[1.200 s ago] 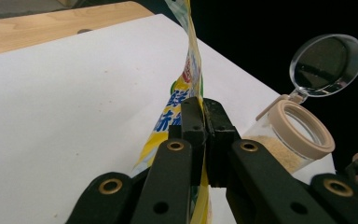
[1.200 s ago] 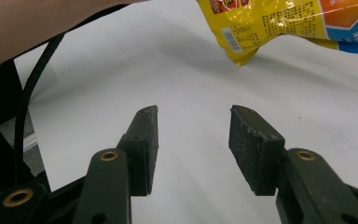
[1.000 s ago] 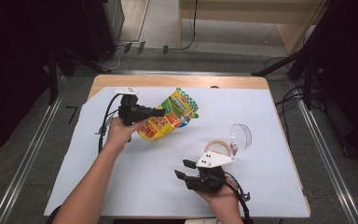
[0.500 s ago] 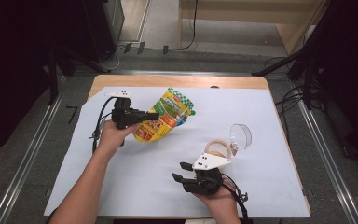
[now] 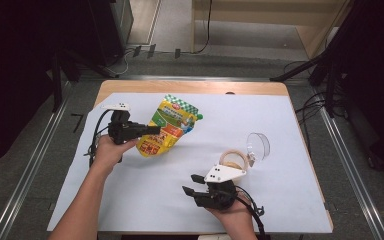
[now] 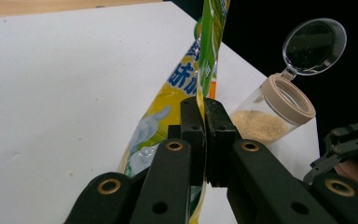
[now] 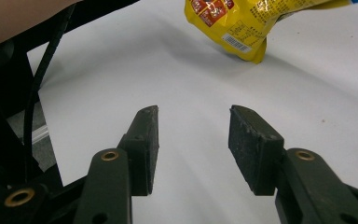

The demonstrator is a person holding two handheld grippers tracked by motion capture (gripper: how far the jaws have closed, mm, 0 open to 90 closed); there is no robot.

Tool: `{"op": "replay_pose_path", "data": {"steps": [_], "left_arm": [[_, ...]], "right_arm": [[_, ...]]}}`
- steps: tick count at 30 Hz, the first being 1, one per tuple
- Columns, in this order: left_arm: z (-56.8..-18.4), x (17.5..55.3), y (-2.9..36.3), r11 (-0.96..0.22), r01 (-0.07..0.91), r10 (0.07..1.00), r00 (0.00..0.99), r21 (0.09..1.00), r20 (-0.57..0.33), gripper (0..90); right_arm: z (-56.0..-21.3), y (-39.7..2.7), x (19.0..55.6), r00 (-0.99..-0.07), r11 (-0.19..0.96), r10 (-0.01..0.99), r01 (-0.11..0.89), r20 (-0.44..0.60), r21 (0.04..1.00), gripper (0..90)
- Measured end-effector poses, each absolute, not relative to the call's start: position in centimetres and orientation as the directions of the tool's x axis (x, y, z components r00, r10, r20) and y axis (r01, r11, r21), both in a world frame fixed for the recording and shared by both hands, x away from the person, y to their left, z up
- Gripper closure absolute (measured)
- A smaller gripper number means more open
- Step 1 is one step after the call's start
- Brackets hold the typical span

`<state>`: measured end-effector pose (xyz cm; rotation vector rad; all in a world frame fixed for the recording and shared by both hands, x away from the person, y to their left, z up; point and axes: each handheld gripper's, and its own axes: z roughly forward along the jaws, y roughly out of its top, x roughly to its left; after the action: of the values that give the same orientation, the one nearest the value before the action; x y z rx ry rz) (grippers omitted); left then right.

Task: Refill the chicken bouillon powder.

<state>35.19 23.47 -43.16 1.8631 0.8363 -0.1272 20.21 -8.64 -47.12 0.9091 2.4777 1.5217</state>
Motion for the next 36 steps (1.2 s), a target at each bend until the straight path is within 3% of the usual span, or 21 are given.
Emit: {"op": "replay_pose_path", "data": {"steps": [15,26,32,36], "left_arm": [[-43.4,33.0,26.1,-0.226,0.617,0.522,0.730,0.754,-0.441,86.1],[-43.5,32.2,26.3,-0.272,0.592,0.493,0.763,0.759,-0.419,84.6],[-43.7,31.4,27.0,-0.253,0.584,0.499,0.761,0.771,-0.413,75.9],[-43.4,31.2,27.1,-0.237,0.582,0.482,0.766,0.778,-0.426,75.1]], "right_arm": [[-47.2,-8.3,20.2,-0.822,0.332,0.525,0.437,0.221,0.836,54.4],[-47.1,-8.5,20.3,-0.823,0.327,0.526,0.430,0.215,0.842,54.4],[-47.0,-8.5,20.4,-0.823,0.330,0.527,0.427,0.212,0.842,54.6],[-47.0,-8.4,20.3,-0.826,0.334,0.524,0.424,0.208,0.842,54.6]]}}
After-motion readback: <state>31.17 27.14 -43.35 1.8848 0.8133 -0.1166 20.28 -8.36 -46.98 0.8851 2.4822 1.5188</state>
